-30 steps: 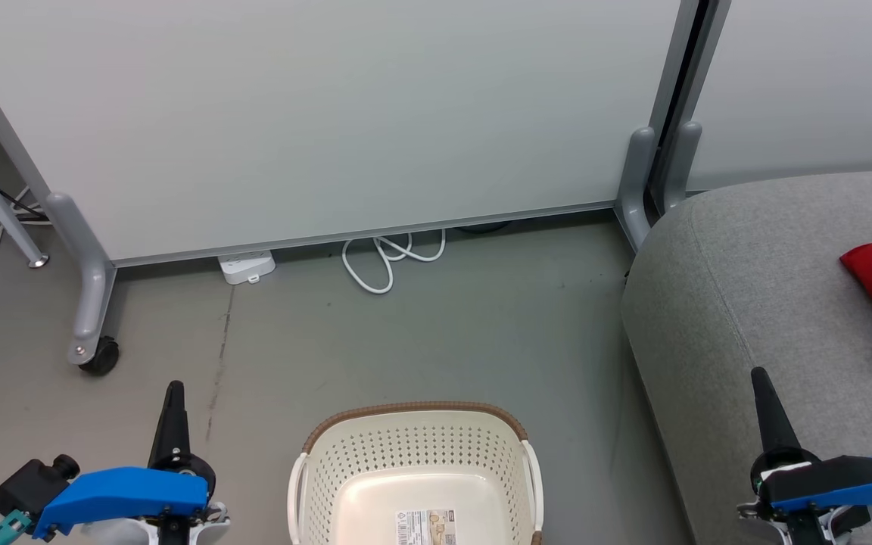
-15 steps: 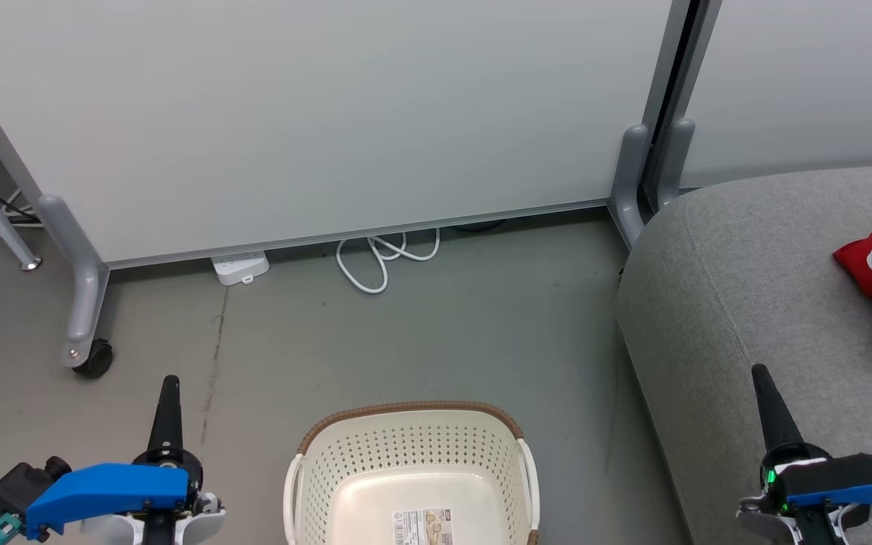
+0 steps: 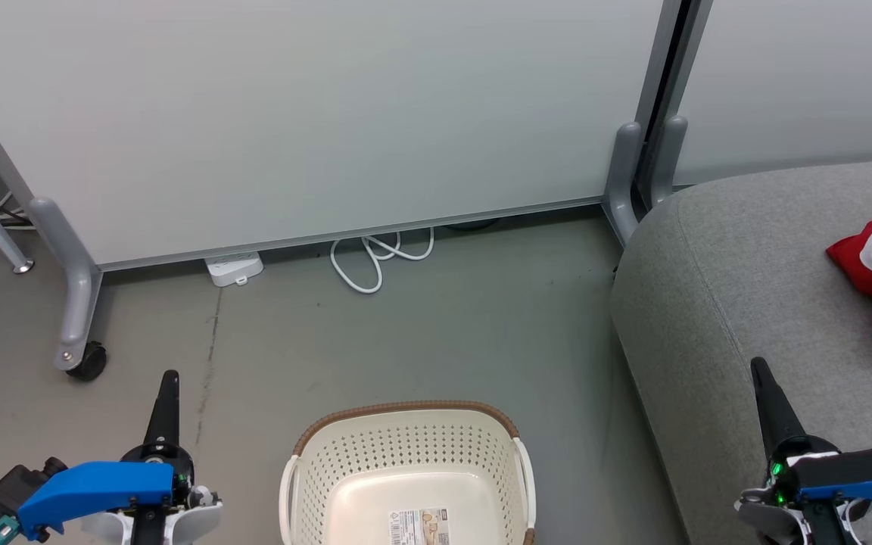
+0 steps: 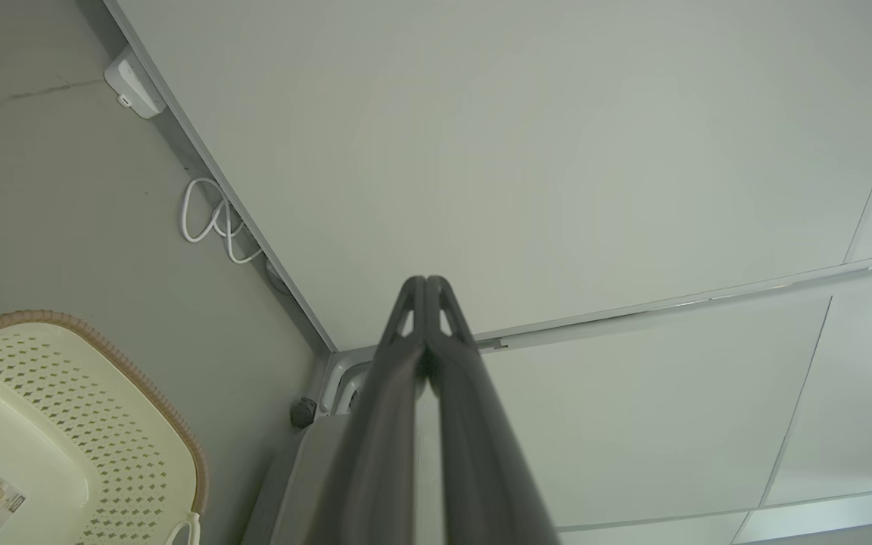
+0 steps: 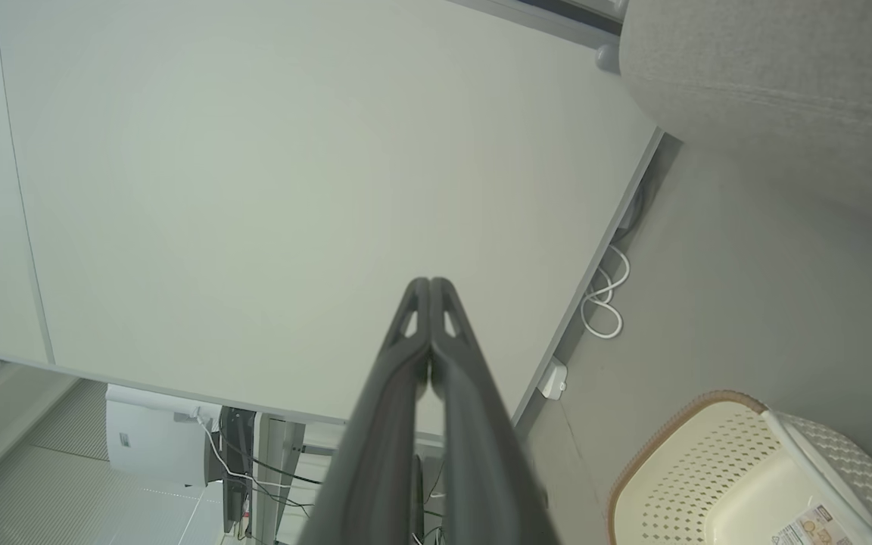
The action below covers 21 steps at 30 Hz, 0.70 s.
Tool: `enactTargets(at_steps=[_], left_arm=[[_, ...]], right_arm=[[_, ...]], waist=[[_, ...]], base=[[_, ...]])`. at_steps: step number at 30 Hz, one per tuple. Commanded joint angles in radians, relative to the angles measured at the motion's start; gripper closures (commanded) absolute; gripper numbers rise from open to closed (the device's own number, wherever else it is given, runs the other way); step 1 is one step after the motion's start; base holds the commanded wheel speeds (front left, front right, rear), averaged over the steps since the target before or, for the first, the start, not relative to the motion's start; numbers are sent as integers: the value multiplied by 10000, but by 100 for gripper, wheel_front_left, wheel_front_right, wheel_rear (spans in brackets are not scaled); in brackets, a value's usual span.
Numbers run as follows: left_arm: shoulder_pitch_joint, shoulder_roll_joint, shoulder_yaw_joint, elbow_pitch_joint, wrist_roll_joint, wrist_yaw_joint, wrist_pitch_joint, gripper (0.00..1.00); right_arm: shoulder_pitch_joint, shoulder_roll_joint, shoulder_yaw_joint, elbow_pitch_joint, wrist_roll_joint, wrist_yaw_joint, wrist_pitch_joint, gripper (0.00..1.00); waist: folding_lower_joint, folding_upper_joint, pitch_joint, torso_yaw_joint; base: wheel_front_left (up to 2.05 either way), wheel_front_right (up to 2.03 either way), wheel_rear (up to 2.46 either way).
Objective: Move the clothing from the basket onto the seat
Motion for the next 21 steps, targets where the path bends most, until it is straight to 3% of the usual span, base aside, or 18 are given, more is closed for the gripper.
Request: enactTargets(at_steps=[1,21], left_arm=[[-206,9,78,-80,-198,-69,56,100],[-244,7,202,-161,-1775,-102,451,100]], right_arm=[[-194,11,-27,-101,189,3,53,100],[-219,29,-77,-164,1799,4,447,100]], waist=[[0,0,2,-7],[0,0,30,-158]], base=[[0,0,0],[0,0,0]])
